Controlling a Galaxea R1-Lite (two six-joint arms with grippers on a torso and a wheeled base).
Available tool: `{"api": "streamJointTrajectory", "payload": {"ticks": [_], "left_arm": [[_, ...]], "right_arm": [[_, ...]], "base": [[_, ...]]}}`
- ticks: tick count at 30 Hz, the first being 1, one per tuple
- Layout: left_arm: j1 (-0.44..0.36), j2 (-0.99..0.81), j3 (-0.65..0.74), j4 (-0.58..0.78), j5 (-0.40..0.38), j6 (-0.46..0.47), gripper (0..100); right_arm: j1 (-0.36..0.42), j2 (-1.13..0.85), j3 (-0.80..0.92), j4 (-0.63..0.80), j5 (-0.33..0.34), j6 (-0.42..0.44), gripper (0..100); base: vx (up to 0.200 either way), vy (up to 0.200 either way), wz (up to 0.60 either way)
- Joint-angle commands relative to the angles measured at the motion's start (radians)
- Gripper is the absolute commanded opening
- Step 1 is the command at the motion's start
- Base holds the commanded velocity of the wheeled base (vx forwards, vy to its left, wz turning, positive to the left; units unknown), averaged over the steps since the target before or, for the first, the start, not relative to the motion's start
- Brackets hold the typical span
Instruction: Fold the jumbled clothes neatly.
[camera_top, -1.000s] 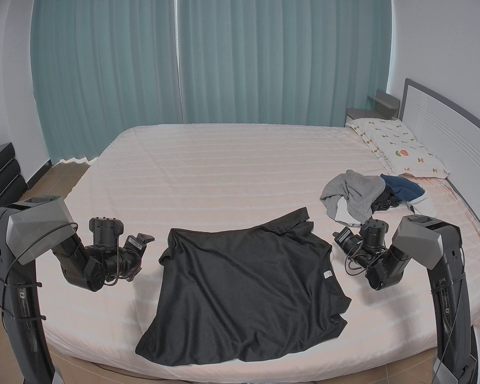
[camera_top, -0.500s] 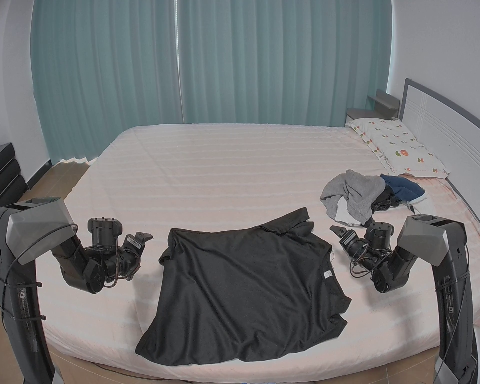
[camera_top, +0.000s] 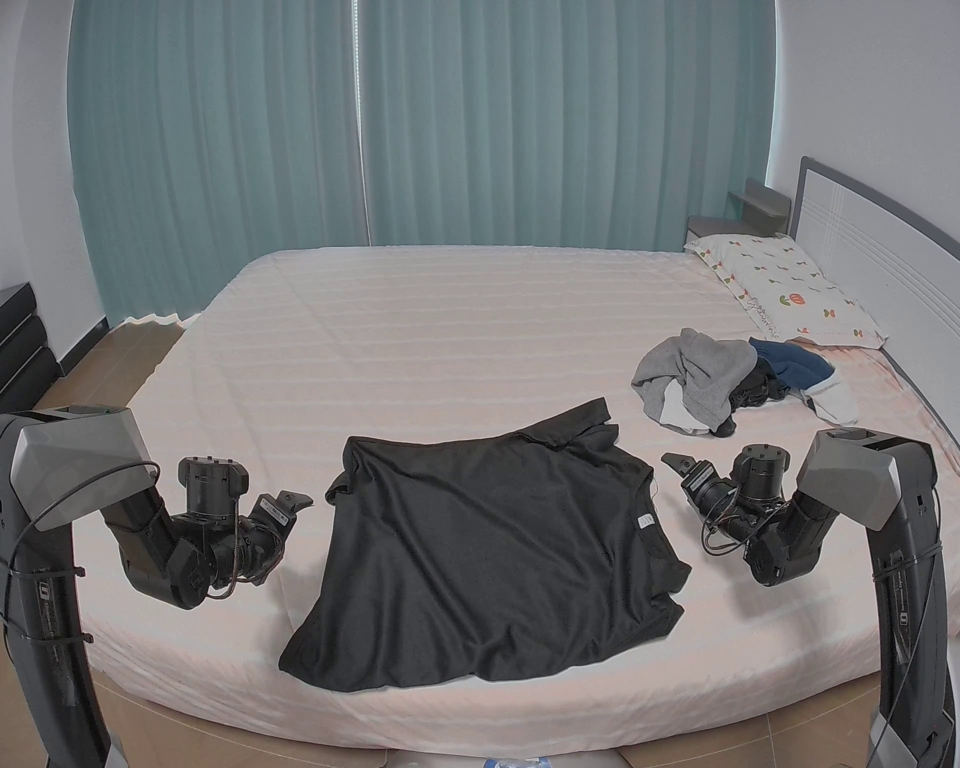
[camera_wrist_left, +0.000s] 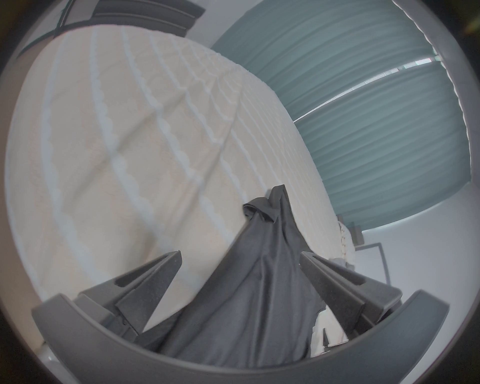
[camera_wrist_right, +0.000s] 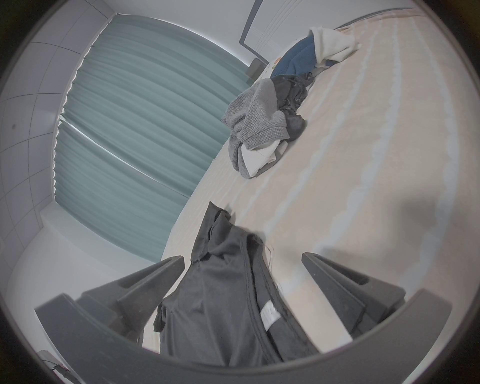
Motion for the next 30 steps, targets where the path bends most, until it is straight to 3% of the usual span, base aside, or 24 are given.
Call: {"api": "streamJointTrajectory", "payload": {"ticks": [1, 9, 12, 27, 28, 30], "left_arm": [[-0.022, 0.009, 0.022, 0.0, 0.021, 0.066, 100], [-0.1, 0.003, 0.173, 0.003, 0.041, 0.245, 100], [-0.119, 0.003, 0.236, -0.001, 0.091, 0.328, 100], [-0.155, 0.01, 0.277, -0.01, 0.124, 0.349, 100], [-0.155, 0.01, 0.277, -0.01, 0.125, 0.349, 0], [-0.155, 0.015, 0.274, -0.007, 0.136, 0.349, 0]], "right_arm": [[0.002, -0.001, -0.001, 0.002, -0.001, -0.001, 100], [0.003, 0.001, 0.0, 0.004, -0.001, -0.001, 100], [0.003, 0.001, 0.0, 0.004, -0.001, -0.001, 100], [0.003, 0.001, 0.0, 0.002, -0.002, -0.004, 100], [0.003, 0.001, 0.002, 0.002, -0.002, -0.004, 100], [0.003, 0.001, 0.002, -0.002, -0.006, -0.006, 100]], "base": [[0.0, 0.0, 0.0], [0.0, 0.0, 0.0], [0.0, 0.0, 0.0], [0.0, 0.0, 0.0], [0.0, 0.0, 0.0], [0.0, 0.0, 0.0]]}}
